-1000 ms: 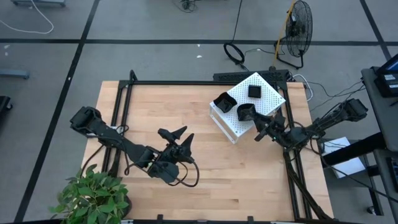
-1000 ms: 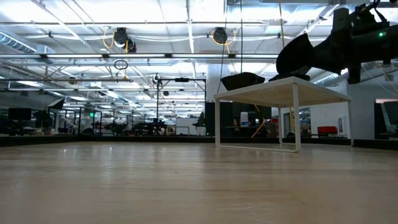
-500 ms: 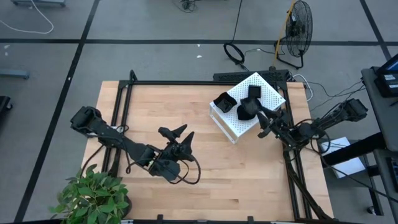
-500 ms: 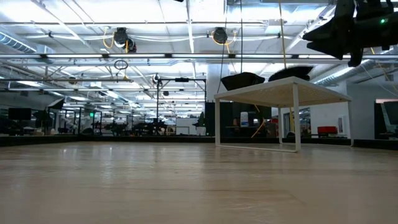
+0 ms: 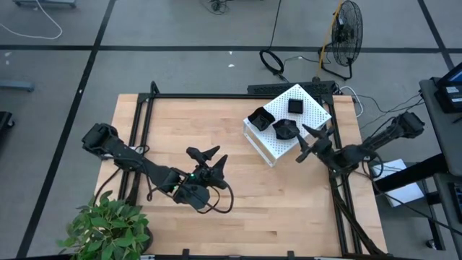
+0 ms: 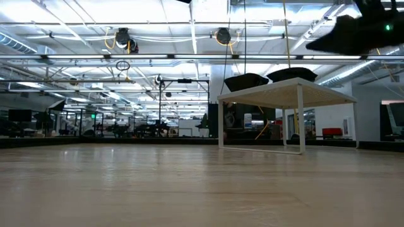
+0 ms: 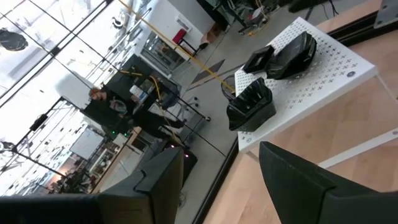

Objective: Pick & Place Mini shaped plates
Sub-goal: Stack the black leaf shaped plate on top of the black leaf shaped plates on the shelf

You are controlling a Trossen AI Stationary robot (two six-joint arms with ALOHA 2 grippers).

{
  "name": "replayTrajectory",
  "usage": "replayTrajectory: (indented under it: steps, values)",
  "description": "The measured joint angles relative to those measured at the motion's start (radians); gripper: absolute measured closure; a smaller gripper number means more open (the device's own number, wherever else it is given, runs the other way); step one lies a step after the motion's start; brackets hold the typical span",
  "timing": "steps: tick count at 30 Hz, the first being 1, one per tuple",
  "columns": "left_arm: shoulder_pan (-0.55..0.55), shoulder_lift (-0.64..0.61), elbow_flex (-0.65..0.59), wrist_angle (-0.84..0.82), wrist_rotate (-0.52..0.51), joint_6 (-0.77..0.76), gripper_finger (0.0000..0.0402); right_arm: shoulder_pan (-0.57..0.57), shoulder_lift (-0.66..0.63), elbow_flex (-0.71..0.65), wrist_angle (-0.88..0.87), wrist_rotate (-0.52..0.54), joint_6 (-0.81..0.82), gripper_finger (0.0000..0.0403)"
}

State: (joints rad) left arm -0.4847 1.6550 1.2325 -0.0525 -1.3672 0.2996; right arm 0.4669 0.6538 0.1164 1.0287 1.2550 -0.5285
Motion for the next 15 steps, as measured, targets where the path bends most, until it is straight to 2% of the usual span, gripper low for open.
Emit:
replayTrajectory:
  steps: [4,7,11,15]
  values:
    - [0.000,0.000,0.000,0.000,0.007,-0.009,0.0188,0.059,0.010,0.126,-0.247,0.117,-0.005,0.0225]
    - [0.002,0.000,0.000,-0.001,0.011,-0.017,0.0188,0.106,0.041,0.207,-0.422,0.097,0.036,0.0221]
    - [0.002,0.000,0.000,-0.001,0.017,-0.025,0.0188,0.141,0.091,0.291,-0.559,0.100,0.093,0.0220]
    - [0.003,0.000,0.000,-0.001,0.032,-0.027,0.0188,0.137,0.126,0.349,-0.713,-0.033,0.238,0.0220]
